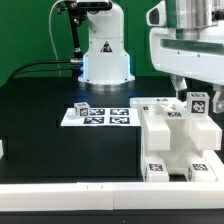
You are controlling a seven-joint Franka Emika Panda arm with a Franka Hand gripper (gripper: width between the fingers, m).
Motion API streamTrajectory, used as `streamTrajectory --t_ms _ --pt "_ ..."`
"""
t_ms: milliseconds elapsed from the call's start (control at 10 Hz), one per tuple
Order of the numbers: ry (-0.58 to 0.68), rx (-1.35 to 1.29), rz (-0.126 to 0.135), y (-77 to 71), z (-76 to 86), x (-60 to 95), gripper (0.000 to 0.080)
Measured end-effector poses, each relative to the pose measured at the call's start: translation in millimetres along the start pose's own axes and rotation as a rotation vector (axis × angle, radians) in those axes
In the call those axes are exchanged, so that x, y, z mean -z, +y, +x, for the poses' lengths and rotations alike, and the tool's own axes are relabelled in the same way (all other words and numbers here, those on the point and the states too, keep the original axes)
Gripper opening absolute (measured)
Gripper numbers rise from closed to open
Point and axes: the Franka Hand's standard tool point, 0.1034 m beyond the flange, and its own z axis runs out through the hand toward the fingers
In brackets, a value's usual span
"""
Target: Assemble chair
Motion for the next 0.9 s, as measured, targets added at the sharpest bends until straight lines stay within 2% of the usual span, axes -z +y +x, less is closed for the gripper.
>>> streamTrajectory --t_ms 100,400,500,600,700,800,900 --pt "0.010 0.225 -0.006 -1.7 -0.8 0.8 0.0645" --pt "0.010 0.410 -0.006 -1.1 0.3 0.7 0.0649" --pt "0.014 0.535 -0.021 0.3 0.8 0.4 0.0649" --pt "0.018 0.674 -0.051 2.5 1.0 -0.2 0.0649" --pt "0.017 0.668 -0.046 2.0 0.8 -0.2 0.0649" --pt "0.018 0.643 -0.046 2.0 0.6 -0.3 0.0560" --pt "0.018 0.647 -0.047 2.0 0.7 -0.3 0.0560"
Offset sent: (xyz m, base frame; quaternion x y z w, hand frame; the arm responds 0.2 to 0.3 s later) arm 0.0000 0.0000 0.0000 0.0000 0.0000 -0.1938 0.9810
